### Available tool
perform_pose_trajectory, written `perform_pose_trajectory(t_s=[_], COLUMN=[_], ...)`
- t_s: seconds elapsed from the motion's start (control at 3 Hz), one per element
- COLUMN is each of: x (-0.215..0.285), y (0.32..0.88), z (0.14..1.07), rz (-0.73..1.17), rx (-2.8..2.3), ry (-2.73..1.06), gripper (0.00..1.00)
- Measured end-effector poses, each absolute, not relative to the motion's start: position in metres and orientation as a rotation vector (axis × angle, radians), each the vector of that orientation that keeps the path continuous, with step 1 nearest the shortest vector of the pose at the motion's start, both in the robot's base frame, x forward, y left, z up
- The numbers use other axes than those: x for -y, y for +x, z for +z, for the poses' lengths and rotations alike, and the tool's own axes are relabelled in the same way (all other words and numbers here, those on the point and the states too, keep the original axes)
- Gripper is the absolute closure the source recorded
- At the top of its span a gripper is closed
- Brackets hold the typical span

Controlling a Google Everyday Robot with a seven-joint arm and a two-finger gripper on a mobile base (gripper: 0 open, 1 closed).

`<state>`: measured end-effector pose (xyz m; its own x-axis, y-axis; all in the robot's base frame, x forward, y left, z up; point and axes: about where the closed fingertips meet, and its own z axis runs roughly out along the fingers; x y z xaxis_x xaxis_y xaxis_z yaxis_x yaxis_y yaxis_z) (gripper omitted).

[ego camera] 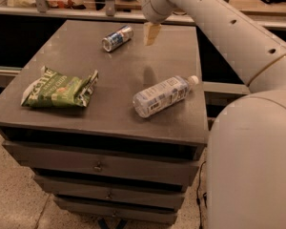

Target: Place redbull can upright

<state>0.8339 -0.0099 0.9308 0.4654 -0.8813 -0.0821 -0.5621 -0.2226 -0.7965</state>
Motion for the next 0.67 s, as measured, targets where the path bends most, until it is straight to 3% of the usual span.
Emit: perform_pose_trajectory(t_s=[0.67], x=[-0.014], y=[0.84], z=[0.919], rz=[-0.353], rx=[-1.041], ry=[-1.969], gripper=[0.0])
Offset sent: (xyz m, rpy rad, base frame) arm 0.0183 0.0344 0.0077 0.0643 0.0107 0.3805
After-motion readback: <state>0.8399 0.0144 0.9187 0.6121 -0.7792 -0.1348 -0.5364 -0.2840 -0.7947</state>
